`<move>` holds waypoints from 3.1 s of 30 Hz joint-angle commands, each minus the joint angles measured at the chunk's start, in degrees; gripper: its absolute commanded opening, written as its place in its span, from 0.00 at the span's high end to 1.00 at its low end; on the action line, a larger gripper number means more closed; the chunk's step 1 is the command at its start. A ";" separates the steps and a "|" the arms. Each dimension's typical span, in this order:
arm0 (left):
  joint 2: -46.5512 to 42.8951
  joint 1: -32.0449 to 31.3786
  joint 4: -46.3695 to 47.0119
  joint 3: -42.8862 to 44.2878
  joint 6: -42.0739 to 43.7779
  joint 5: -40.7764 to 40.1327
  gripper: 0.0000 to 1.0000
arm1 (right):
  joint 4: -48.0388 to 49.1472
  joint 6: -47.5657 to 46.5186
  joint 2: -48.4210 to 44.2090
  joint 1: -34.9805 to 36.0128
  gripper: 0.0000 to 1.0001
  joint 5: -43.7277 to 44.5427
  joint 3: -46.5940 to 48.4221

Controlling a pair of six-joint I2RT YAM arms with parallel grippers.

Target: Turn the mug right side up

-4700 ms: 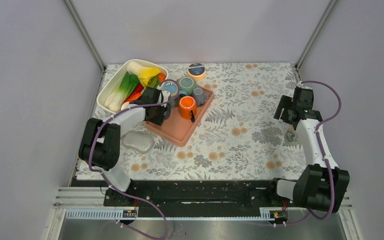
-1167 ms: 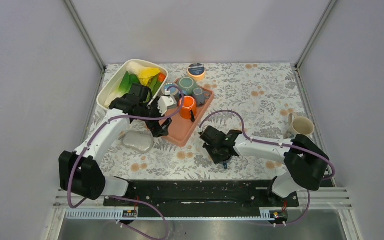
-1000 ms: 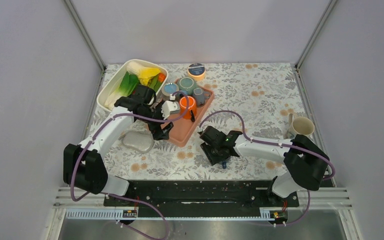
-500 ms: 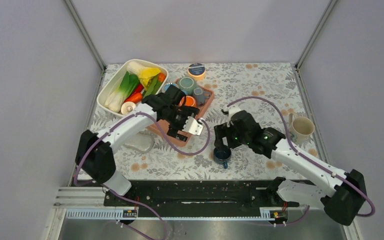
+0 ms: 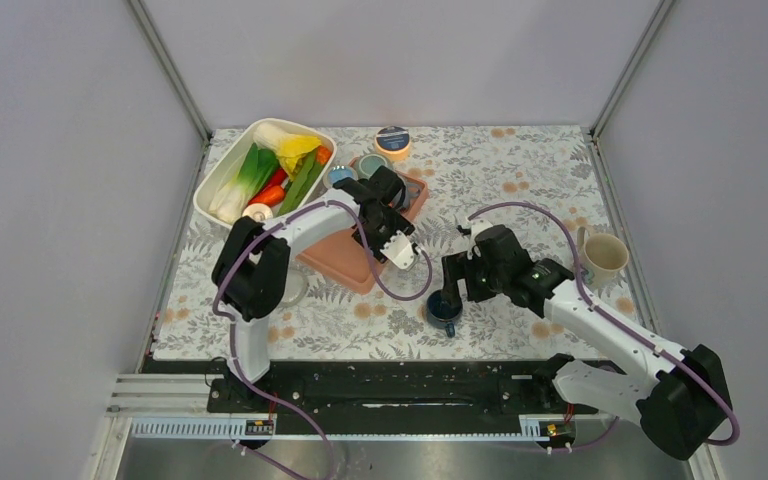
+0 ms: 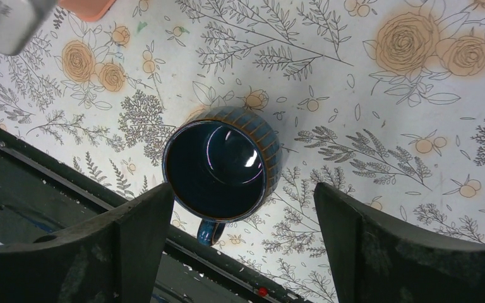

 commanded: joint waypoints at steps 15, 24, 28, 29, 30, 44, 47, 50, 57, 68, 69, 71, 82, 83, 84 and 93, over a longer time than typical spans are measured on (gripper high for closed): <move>-4.10 -0.99 7.99 -3.96 -0.89 -5.56 1.00 | 3.35 -0.81 -3.19 -0.69 0.09 -4.07 0.49; -11.56 1.20 11.44 1.04 -36.25 5.25 1.00 | 4.76 -2.86 -10.88 -0.70 0.09 -4.75 -0.35; -13.84 3.48 14.14 -1.25 -51.16 7.40 1.00 | 12.62 -0.69 -11.63 -0.68 0.13 -1.35 -2.68; -14.28 4.27 15.76 -2.41 -53.80 8.29 1.00 | 14.94 -0.33 -10.62 -0.66 0.14 -2.37 -2.83; -14.85 5.36 17.01 -3.21 -56.26 9.69 1.00 | 17.16 -0.42 -9.23 -0.66 0.14 -4.61 -2.73; -23.81 13.87 30.31 -10.56 -87.31 23.01 1.00 | 45.32 5.21 17.31 3.80 0.01 -11.43 6.02; -25.16 14.82 30.34 -10.72 -90.63 27.14 1.00 | 52.71 7.83 20.97 3.82 0.01 -15.58 6.81; -26.33 15.51 30.75 -10.95 -93.02 31.35 1.00 | 56.76 9.18 23.64 3.88 0.01 -17.56 7.73; -28.06 15.79 34.55 -12.45 -99.77 38.72 1.00 | 63.42 7.21 25.06 5.12 0.24 -21.87 8.99; -28.88 20.71 28.24 -12.67 -94.88 38.81 0.42 | 39.65 -25.60 18.91 14.15 1.00 -2.77 10.15; -29.40 21.42 26.73 -12.19 -93.01 38.72 0.30 | 35.47 -31.34 18.68 15.65 1.00 0.89 10.83; -30.65 22.08 24.62 -11.19 -90.47 37.86 0.20 | 28.45 -39.84 19.06 18.77 1.00 8.21 12.33; -31.72 8.33 13.39 -4.18 -74.93 18.55 0.10 | 14.80 -64.88 28.88 33.63 1.00 39.48 22.30; -31.32 6.80 13.20 -3.88 -73.96 16.71 0.08 | 12.70 -65.92 30.79 34.60 1.00 41.89 23.96; -31.05 5.25 13.23 -3.88 -72.60 14.44 0.07 | 11.16 -66.59 32.55 35.32 1.00 43.93 25.82; -31.71 -3.30 17.21 -13.98 -60.82 -4.37 0.11 | 3.07 -64.49 39.70 37.45 1.00 52.91 35.75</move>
